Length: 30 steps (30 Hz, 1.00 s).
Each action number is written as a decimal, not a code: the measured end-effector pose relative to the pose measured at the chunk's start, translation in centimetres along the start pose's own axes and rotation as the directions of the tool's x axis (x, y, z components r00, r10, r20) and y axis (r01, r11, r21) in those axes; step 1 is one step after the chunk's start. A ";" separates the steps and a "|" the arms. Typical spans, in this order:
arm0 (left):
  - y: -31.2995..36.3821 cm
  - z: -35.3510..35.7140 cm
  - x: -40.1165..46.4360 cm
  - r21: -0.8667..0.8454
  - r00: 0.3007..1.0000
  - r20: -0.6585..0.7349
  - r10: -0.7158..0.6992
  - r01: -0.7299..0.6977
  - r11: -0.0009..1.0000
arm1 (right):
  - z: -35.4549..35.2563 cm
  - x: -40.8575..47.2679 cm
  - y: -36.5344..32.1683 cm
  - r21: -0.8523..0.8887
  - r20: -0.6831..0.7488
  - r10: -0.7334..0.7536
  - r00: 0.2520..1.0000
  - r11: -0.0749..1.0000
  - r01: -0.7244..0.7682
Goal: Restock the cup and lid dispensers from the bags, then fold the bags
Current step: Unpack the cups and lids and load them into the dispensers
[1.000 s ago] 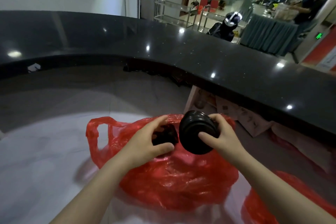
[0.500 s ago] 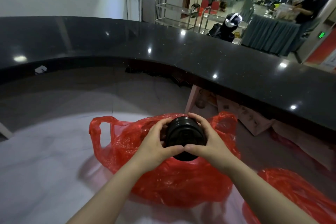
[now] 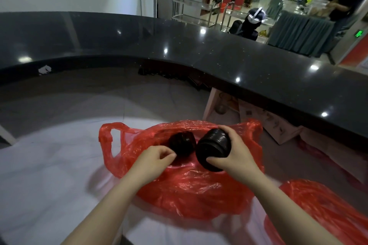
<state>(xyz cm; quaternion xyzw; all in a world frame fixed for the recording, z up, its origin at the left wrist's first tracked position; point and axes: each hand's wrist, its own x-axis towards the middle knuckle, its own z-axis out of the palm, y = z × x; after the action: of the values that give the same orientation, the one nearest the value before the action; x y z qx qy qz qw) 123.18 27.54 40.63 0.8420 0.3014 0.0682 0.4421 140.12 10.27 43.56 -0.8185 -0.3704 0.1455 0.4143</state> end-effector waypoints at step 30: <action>-2.6 -1.9 7.2 0.175 0.881 -0.338 -0.332 0.405 0.897 | 4.4 4.1 -0.4 -0.526 0.356 -0.110 0.928 0.797 0.296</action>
<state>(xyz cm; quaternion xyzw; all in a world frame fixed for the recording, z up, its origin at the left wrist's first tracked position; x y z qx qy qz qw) 127.17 34.06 38.65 0.7957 0.5265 0.0718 0.2908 140.30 15.91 41.48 -0.8265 -0.5434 0.1076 0.1002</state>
